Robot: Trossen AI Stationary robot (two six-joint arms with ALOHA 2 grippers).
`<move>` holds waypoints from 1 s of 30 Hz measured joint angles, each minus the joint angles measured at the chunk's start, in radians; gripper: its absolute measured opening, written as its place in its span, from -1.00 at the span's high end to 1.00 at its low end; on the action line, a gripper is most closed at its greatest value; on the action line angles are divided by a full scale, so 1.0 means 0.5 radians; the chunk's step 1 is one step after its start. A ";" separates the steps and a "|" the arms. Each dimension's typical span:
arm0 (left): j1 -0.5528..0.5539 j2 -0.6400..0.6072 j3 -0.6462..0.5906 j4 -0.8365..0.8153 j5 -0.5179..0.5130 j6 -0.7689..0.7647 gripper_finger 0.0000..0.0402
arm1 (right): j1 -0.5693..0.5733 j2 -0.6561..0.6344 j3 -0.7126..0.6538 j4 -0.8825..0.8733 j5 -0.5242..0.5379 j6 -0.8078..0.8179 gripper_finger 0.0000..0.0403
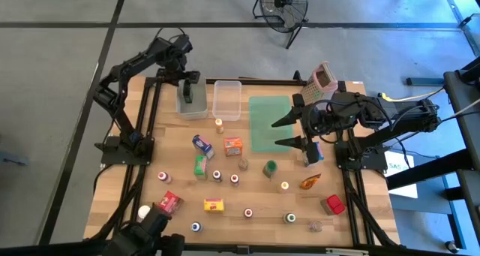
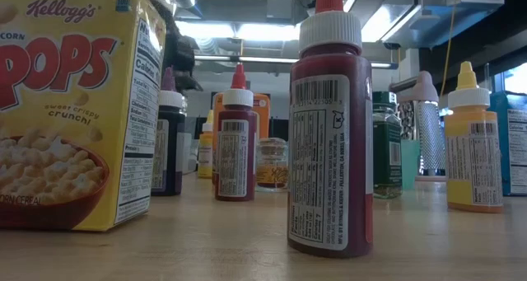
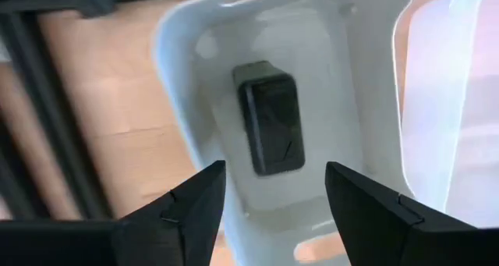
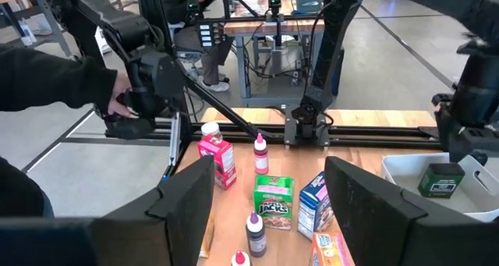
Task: Pick & Place Kitchen Items
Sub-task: Put the blue cereal box into the blue bin
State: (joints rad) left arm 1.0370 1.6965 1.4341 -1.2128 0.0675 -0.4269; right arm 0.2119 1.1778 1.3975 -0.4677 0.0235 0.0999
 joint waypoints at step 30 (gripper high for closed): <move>-1.193 -1.079 0.217 -0.226 0.357 0.276 -0.07 | -0.007 0.001 -0.001 0.138 0.001 0.190 -0.22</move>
State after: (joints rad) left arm 0.4406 1.1569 1.5425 -1.3257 0.2460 -0.2889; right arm 0.2085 1.1782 1.3972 -0.3988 0.0238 0.1949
